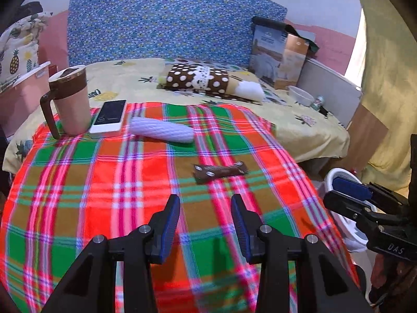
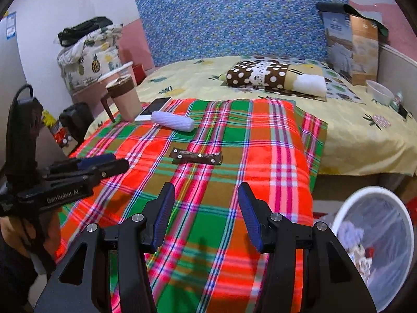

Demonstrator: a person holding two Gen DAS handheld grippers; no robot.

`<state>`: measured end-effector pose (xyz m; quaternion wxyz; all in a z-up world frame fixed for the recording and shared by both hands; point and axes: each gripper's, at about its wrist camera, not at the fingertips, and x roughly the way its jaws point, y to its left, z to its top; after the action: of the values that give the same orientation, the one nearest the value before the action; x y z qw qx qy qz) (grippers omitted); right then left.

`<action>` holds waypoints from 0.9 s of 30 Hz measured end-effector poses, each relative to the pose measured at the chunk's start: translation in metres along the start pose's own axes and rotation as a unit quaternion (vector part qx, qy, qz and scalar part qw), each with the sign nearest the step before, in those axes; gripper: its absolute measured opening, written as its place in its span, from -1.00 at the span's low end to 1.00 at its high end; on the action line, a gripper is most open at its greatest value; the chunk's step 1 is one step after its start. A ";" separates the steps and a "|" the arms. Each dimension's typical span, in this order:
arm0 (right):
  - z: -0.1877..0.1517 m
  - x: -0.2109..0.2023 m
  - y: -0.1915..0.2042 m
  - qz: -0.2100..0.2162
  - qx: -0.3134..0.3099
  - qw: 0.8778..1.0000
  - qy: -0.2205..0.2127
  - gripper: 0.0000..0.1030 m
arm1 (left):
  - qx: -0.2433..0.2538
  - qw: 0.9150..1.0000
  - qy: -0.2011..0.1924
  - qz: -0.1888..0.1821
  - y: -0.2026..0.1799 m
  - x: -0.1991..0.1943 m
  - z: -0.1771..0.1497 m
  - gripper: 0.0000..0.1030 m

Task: Collect trash
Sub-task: 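Move both grippers back over the bed toward the brown wrapper, then grasp the brown snack wrapper with the right gripper while the left grasps the second foam net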

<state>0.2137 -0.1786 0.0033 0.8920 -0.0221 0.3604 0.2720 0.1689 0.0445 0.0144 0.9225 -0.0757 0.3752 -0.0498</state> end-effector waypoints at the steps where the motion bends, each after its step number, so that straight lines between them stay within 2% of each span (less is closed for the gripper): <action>1: 0.002 0.004 0.001 0.001 -0.006 1.000 0.003 0.02 | -0.002 1.000 0.003 0.003 0.005 0.004 0.003 -0.22; 15: 0.022 0.064 0.012 0.001 -0.092 0.995 0.042 0.02 | -0.015 0.999 0.027 0.026 0.051 0.035 0.022 -0.22; 24: 0.034 0.100 0.018 0.039 -0.148 0.986 0.058 0.02 | -0.028 0.999 0.033 0.034 0.071 0.039 0.024 -0.22; 27: 0.036 0.113 0.017 0.052 -0.152 0.984 0.078 0.02 | -0.033 0.998 0.035 0.032 0.076 0.041 0.025 -0.22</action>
<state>0.2948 -0.1031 -0.0415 0.8318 -0.1595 0.3845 0.3672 0.2187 0.1158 -0.0092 0.9070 -0.0928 0.4106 -0.0106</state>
